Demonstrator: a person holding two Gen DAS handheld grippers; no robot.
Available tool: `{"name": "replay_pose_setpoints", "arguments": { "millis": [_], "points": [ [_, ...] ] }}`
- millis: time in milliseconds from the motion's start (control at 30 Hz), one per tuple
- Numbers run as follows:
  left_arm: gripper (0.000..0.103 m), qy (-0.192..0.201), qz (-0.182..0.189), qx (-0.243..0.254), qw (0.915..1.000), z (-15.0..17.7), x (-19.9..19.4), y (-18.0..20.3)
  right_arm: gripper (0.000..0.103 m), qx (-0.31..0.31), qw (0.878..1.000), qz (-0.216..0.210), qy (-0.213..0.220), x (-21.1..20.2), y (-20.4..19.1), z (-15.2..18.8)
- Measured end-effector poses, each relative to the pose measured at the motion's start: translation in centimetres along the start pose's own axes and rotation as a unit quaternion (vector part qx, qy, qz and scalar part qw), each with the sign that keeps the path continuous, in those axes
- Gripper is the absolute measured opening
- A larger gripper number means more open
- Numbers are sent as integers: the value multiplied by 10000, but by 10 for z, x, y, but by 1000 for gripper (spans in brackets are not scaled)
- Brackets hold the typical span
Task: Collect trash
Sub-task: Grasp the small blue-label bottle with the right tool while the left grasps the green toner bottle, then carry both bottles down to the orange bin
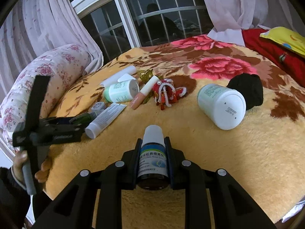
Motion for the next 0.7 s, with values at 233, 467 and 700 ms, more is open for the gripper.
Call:
{"name": "replay_pose_setpoints", "arguments": {
  "millis": [233, 467, 700],
  "points": [
    [37, -9, 17, 132, 9999, 2, 6, 10, 23, 41, 10000, -17, -11, 0, 1, 0],
    [36, 357, -102, 71, 9993, 14, -10, 14, 23, -26, 10000, 50, 34, -3, 0, 0],
    [36, 754, 35, -103, 9971, 46, -43, 26, 23, -168, 9997, -20, 184, -24, -15, 5]
  ]
}}
Point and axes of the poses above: each gripper's, at about its wrist camera, not at the fingertips, and x roughly the way its jaws point, y to its right, z to its underside, the point moved 6 cm from there along x, roughly the way its jaws point, and after that the axes turned 12 degrees about -y, right-handed, at the moved point
